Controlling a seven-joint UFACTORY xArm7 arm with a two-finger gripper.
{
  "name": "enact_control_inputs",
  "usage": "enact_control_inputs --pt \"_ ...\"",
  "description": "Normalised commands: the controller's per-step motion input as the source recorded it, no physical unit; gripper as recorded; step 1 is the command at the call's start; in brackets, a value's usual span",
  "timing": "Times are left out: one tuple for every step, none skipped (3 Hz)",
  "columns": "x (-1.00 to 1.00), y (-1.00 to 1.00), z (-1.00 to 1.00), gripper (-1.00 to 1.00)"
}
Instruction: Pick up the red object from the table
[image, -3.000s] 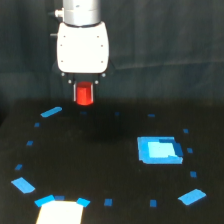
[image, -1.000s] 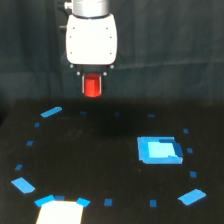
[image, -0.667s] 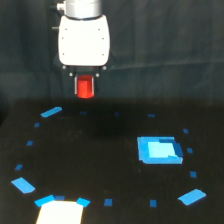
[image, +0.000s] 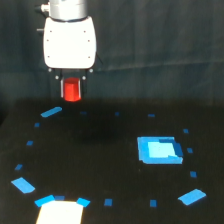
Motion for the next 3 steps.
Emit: enact_control_inputs --pt "0.22 0.04 -0.41 -1.0" --pt "0.31 0.33 0.23 -0.93" --pt "0.81 -0.29 0.49 -0.93"
